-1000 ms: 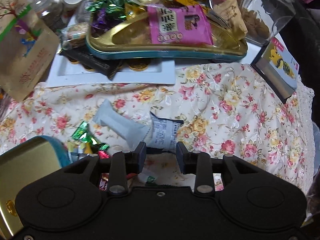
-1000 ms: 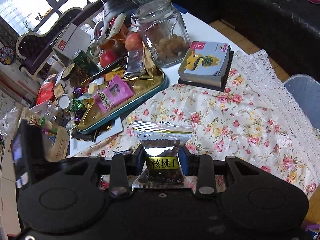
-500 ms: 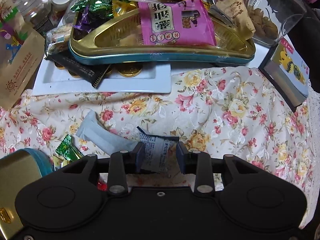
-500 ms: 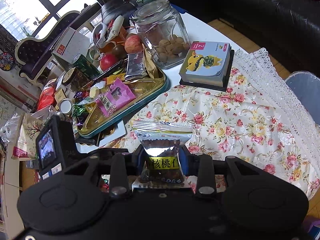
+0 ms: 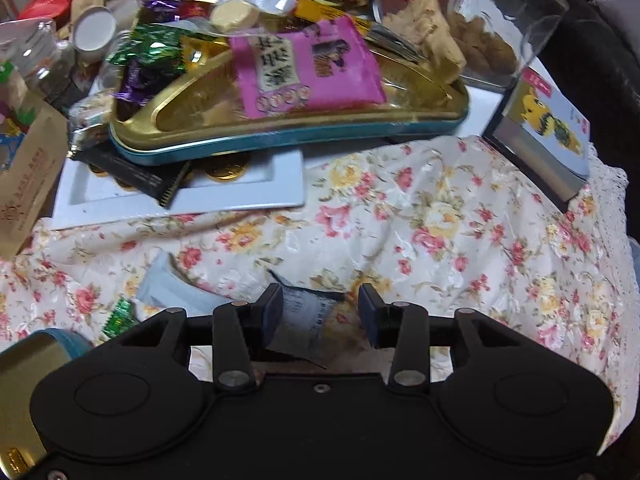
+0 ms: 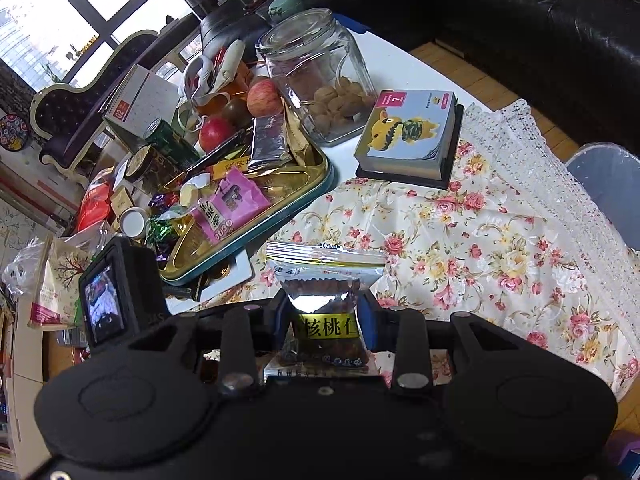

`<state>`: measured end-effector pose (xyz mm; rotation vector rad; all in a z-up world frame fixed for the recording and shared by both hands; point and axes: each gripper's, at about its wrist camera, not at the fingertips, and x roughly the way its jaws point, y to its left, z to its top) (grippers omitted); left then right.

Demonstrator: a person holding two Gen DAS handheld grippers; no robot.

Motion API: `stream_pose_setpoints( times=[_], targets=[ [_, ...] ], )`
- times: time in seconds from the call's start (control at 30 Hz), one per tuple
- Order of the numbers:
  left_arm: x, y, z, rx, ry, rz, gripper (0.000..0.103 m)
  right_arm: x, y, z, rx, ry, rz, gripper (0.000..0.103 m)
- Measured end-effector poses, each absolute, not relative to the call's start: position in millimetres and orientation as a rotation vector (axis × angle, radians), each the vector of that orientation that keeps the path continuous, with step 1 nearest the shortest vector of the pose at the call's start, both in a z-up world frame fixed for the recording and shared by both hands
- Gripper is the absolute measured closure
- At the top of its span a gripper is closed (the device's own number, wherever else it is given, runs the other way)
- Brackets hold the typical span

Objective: Organize snacks
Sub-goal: 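Reach and grasp the white-and-blue wrapped snack with the left tool while the right holds the walnut packet, then carry the white snack into the tray and release it while the right tool carries the walnut packet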

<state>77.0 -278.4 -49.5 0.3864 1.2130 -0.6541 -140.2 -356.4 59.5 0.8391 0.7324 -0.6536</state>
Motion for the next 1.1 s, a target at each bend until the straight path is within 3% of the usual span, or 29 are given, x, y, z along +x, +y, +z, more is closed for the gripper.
stream_pose_setpoints(
  times=[0.7,0.8,0.87,1.1],
  targets=[
    [56.8,-290.2,-84.8,0.499,1.259,-0.659,0.050,-139.5,-353.6,60.7,0.829,0.735,-0.624,0.067],
    [53.8,-297.0,-86.7,0.486,1.276,-0.645,0.052,-139.5,-353.1,61.3,0.825,0.732,-0.623,0.067],
    [52.6,-300.9,-85.5,0.464,1.293,-0.638,0.061,-140.5,-353.1,62.2,0.825,0.728,-0.626,0.067],
    [48.5,-303.9,-52.2,0.393,1.285,-0.594,0.062,-147.0,-358.0,66.2,0.831,0.705,-0.644,0.067]
  ],
)
